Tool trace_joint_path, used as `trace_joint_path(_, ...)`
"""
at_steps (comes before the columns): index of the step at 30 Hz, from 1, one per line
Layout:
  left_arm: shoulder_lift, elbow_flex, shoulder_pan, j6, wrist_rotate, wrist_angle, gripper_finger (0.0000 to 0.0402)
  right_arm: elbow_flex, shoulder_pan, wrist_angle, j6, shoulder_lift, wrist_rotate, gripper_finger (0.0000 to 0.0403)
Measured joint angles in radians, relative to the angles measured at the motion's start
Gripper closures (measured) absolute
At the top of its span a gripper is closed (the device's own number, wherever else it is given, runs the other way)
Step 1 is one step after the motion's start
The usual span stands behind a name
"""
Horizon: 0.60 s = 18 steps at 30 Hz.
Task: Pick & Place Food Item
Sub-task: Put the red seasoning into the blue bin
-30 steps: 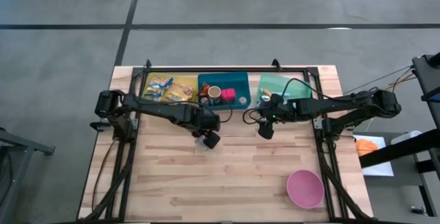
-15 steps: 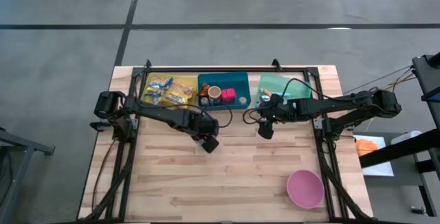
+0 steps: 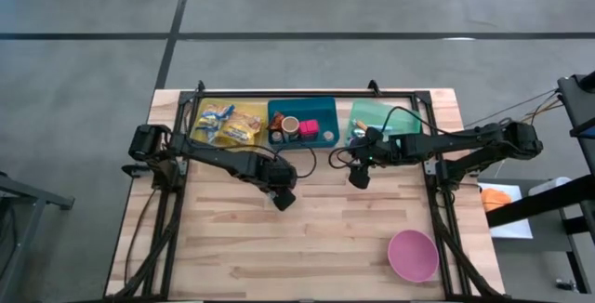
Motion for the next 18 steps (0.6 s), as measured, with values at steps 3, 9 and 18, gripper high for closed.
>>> trace_joint_path(3, 0.027, 0.007, -0.01, 0.018, -0.014, 0.005, 0.009, 0.0, 0.003, 0.003, 0.0, 0.0, 0.0, 0.0135)
trace_joint_path(9, 0.035, 0.006, -0.01, 0.031, -0.028, 0.039, 0.009, 0.0, 0.011, 0.004, 0.003, 0.0, 0.0, 0.0135)
trace_joint_path(18, 0.035, 0.004, -0.012, 0.023, -0.028, 0.041, 0.0094, 0.0, 0.018, 0.005, 0.008, 0.0, 0.0, 0.0135)
